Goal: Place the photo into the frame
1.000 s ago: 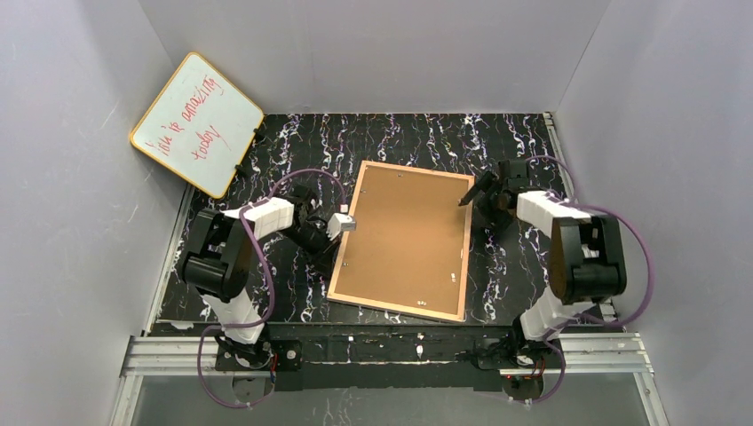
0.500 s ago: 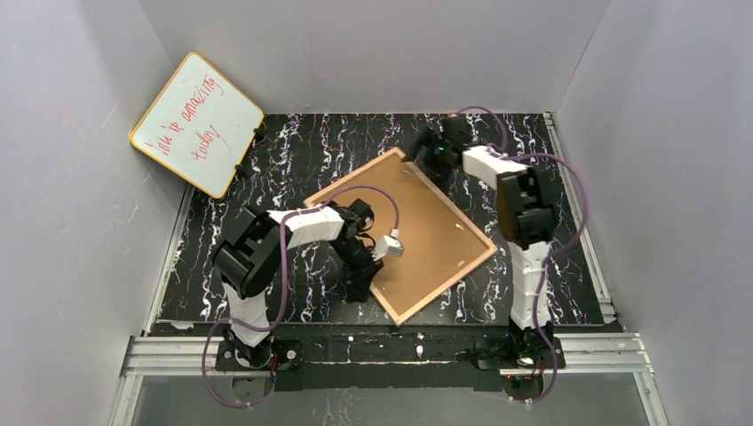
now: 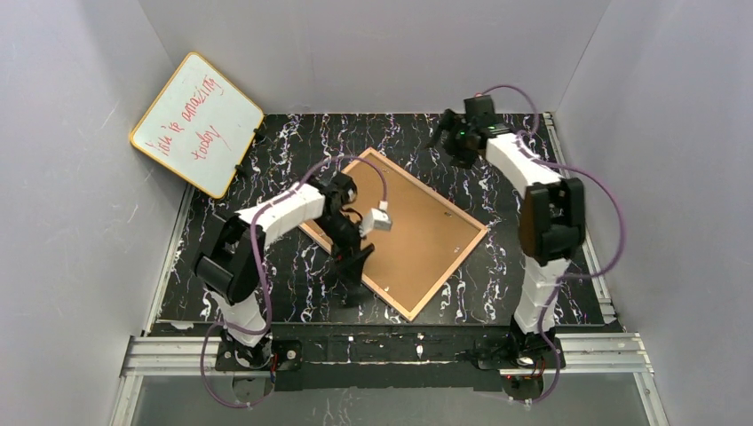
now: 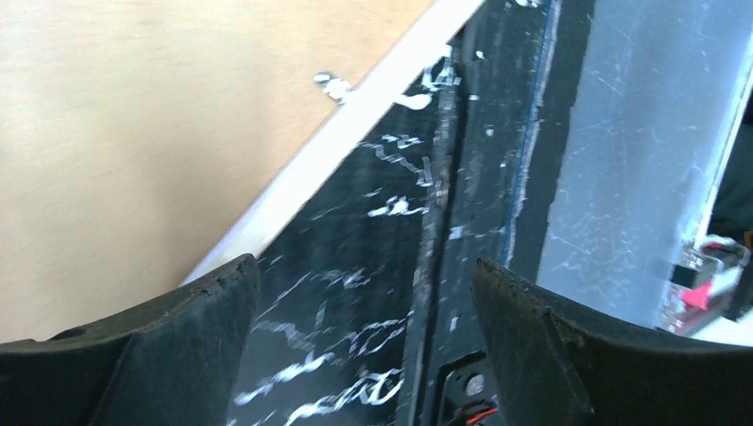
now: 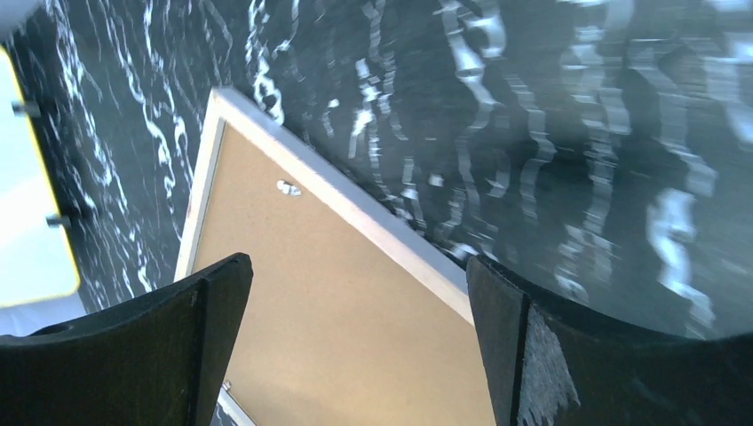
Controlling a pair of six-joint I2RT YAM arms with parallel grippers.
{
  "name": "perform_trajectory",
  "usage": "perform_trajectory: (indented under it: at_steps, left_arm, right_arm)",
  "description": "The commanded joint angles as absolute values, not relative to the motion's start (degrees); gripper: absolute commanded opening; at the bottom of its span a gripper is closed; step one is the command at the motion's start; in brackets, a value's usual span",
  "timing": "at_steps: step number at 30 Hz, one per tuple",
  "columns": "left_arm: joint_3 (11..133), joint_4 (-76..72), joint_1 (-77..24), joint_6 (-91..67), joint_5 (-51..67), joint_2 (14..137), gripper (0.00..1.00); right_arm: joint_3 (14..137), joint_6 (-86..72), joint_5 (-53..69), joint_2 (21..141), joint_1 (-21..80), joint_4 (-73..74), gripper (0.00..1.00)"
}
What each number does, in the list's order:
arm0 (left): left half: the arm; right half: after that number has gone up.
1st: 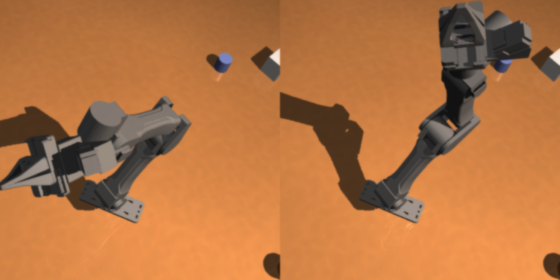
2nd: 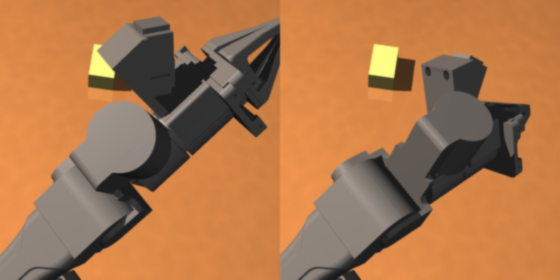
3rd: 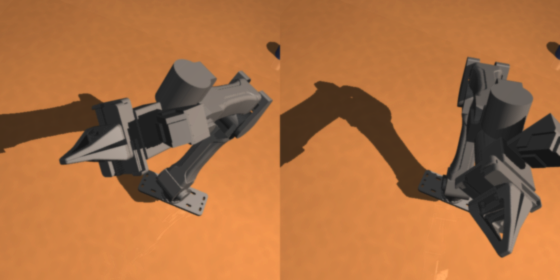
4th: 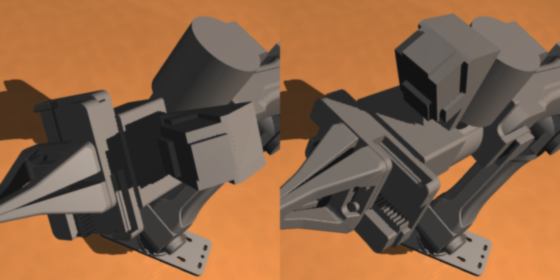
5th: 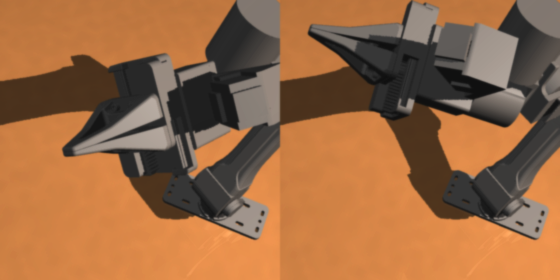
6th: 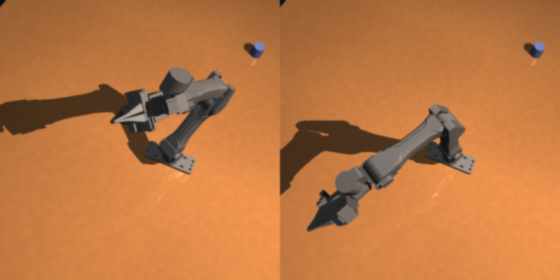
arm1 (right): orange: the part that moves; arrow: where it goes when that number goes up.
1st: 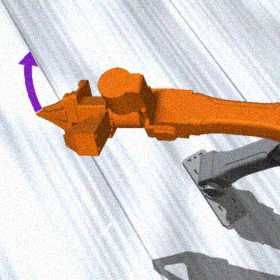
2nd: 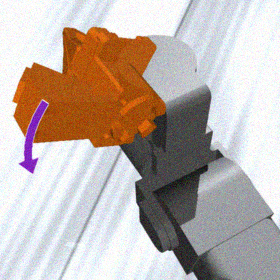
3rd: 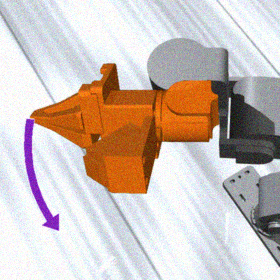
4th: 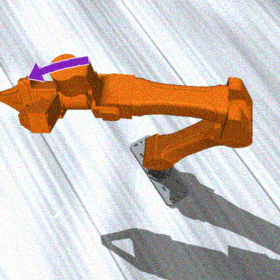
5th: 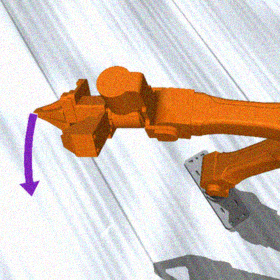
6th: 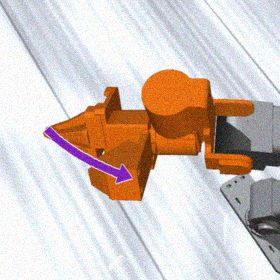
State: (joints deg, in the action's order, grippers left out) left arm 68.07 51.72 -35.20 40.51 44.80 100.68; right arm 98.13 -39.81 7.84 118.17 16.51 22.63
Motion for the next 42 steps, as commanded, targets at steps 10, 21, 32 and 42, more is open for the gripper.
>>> perform_trajectory:
  at_steps: [10, 21, 32, 42]
  left_arm:
    - [100.07, 50.13, -3.28, 37.22, 33.44, 116.28, 0.66]
    - [97.09, 33.09, 2.47, 27.31, 26.91, 123.8, 0.48]
    - [81.92, 32.97, 0.79, 31.68, 27.86, 119.77, 0.47]
    - [63.08, 36.77, -7.52, 39.35, 31.77, 107.51, 0.43]
  right_arm:
    - [58.1, -44.88, -0.46, 77.5, 14.35, 27.66, 0.99]
    - [37.21, -50.07, 6.78, 62.53, 14.36, 26.21, 0.99]
    - [34.32, -48.2, 11.15, 74.19, 12.38, 10.07, 0.97]
    - [51.08, -41.05, 12.83, 88.79, 4.23, 11.16, 0.96]
